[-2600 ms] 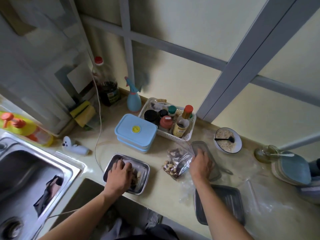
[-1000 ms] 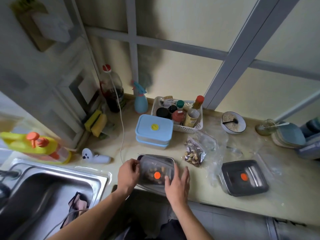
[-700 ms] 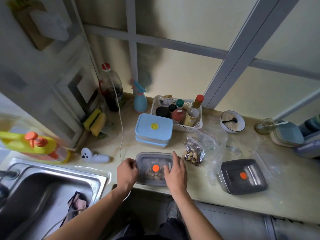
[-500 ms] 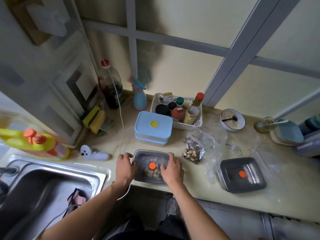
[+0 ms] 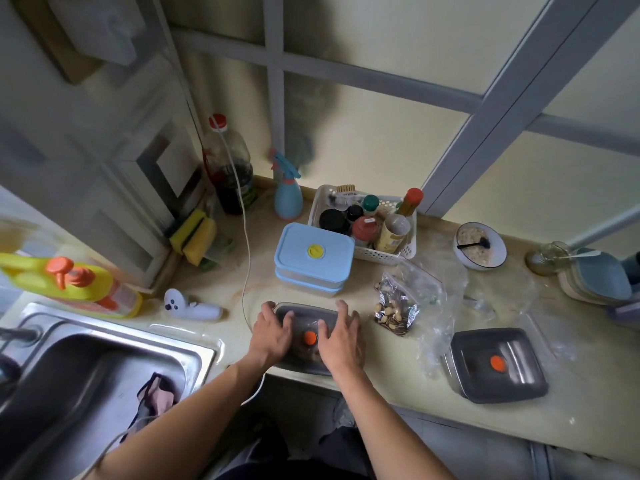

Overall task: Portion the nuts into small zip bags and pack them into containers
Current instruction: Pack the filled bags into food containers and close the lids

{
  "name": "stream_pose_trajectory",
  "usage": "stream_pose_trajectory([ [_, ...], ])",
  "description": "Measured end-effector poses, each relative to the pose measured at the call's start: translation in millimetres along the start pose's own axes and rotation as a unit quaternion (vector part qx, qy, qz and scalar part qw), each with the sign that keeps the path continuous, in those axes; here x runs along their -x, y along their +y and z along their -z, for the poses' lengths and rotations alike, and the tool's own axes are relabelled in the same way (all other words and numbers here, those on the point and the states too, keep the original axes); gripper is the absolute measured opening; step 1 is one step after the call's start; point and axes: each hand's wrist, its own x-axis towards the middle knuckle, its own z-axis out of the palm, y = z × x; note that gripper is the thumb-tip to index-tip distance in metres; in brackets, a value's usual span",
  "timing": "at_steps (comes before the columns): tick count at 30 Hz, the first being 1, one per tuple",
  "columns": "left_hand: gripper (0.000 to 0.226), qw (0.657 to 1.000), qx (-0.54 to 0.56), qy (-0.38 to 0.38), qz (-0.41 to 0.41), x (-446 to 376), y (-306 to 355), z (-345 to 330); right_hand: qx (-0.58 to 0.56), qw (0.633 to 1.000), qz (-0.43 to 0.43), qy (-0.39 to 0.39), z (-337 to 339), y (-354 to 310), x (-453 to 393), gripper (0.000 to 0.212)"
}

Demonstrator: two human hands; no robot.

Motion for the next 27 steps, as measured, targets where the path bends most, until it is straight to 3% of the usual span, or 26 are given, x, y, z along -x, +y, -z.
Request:
stream_pose_trajectory([
  [7,0.04,0.998,0.009,0.009,0.063,-13.5,-4.7,-17.1,-0.016,1.0,-0.007,-0.003,-13.0,4.0,-13.5,0.032],
  [16,0.05,0.991,-0.116,-0.031,0.056,-25.2,-14.4,-28.0,0.008,1.0,-0.019,-0.004,-24.0,8.3,-25.8,0.036],
  [20,0.027,0.999,-0.009,0.047,0.015,-15.9,-12.2,-20.4,-0.129,0.99,-0.036,0.053,-24.4,12.2,-34.7,0.025],
  [23,0.04,0.982,0.133,0.117,0.057,-11.3,-3.2,-11.8,-0.236,0.964,-0.115,0.038,-17.4,9.7,-33.3,0.031],
  [27,0.035,0.973,0.18,0.093,0.114,-23.8,-3.4,-13.8,-0.274,0.954,-0.118,0.039,-20.0,23.5,-39.2,0.014],
])
